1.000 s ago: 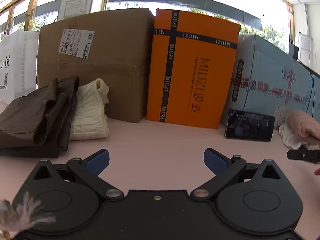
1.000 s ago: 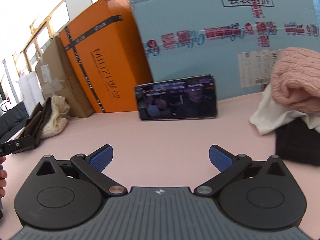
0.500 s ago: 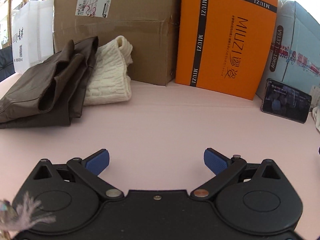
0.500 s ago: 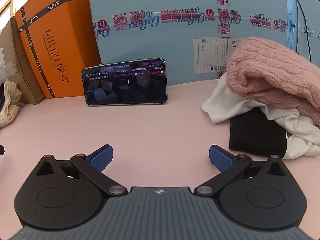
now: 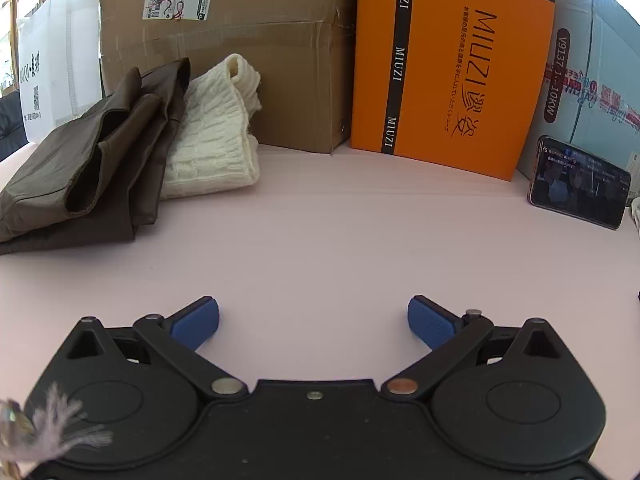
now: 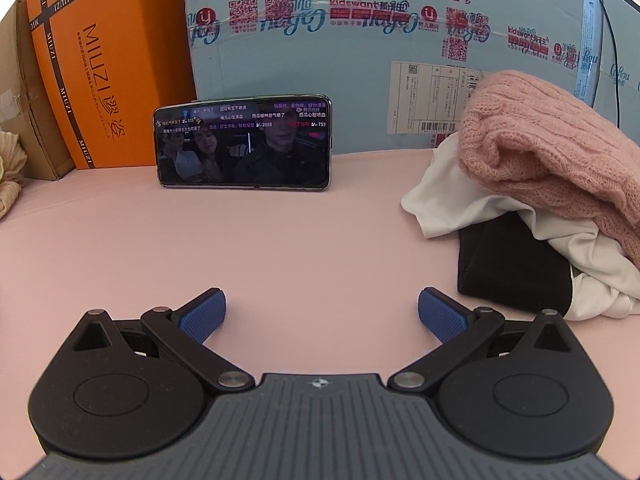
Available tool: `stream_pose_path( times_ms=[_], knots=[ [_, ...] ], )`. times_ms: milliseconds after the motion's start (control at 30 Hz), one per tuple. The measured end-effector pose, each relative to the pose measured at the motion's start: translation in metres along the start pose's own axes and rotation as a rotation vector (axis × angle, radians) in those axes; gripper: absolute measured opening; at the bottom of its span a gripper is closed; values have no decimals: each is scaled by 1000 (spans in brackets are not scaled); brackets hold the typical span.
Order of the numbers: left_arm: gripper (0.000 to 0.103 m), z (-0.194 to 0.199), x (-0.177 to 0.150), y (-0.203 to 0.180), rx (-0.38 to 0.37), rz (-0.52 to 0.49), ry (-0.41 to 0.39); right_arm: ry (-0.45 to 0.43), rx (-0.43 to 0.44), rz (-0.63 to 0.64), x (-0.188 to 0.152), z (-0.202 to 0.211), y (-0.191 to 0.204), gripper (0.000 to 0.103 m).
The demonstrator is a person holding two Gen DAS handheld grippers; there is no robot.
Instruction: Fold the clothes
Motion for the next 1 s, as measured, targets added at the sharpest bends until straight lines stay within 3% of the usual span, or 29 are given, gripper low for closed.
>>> stream_pose_path(
  times_ms=[1000],
  knots=[
    [103, -1, 1, 3, -8, 10, -6, 0, -1, 7, -1, -2, 1, 103]
  ],
)
Point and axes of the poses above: each gripper's, at about its wrist camera, not at the fingertips, and z roughly against the way its jaws point, y to its left, x to its top, the point moved 5 cm from there along -z, roughly the way its jaws point, and after that the axes turned 14 degrees about -z, right-handed, at the moved point
